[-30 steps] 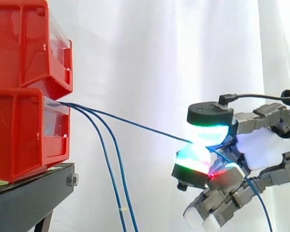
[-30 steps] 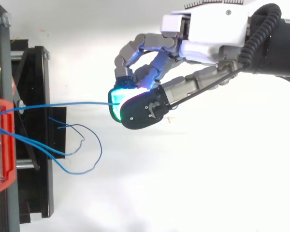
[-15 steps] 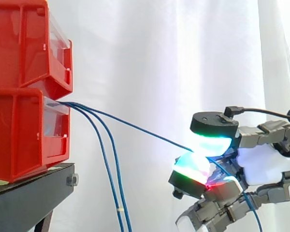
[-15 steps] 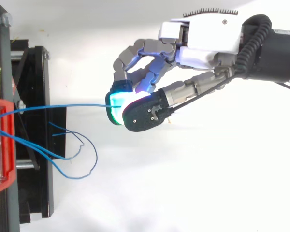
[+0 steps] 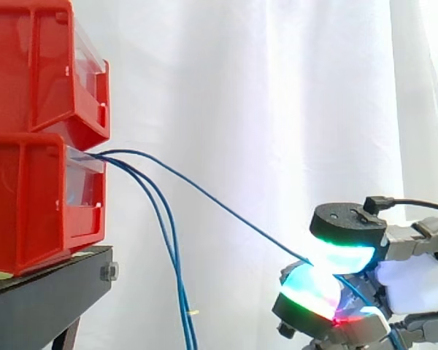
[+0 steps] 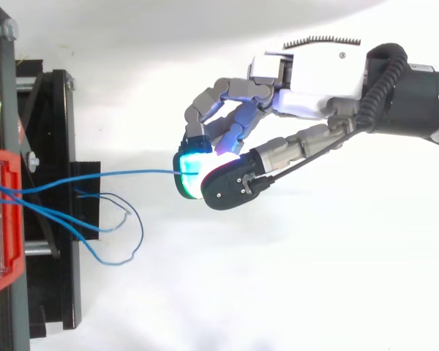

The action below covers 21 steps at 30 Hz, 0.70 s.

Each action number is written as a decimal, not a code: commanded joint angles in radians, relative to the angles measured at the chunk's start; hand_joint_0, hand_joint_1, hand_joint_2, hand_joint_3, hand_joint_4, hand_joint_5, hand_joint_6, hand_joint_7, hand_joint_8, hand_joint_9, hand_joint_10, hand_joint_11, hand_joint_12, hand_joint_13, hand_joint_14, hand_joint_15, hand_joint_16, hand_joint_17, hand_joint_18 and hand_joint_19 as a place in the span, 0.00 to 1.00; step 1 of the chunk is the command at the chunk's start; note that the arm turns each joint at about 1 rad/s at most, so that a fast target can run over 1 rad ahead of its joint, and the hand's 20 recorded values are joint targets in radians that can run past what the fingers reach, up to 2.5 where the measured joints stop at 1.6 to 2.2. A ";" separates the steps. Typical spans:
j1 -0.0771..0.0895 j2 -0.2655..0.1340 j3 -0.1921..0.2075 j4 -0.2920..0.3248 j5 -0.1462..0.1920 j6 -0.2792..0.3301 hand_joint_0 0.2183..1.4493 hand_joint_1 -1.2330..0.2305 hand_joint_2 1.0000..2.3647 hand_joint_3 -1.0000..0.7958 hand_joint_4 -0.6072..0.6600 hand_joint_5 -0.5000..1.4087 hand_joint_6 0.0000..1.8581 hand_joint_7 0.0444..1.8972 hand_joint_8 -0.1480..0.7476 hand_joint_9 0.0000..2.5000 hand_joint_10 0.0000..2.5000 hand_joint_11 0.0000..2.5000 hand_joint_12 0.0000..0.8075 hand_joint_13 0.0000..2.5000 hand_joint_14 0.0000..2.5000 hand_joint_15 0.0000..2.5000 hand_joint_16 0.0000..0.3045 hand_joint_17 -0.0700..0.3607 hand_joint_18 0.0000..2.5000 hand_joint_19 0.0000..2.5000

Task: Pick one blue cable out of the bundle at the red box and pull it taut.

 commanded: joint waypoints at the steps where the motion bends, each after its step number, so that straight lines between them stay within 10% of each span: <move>1: 0.002 0.000 -0.009 0.015 0.002 0.000 0.35 0.34 0.02 0.53 0.43 0.17 0.52 0.57 0.51 0.43 0.00 0.53 0.48 0.24 0.00 0.15 0.16 0.42 0.21 0.10; 21: 0.002 0.000 -0.009 0.013 0.002 -0.002 0.35 0.34 0.02 0.52 0.43 0.17 0.52 0.56 0.51 0.43 0.00 0.53 0.48 0.24 0.00 0.15 0.16 0.42 0.21 0.10</move>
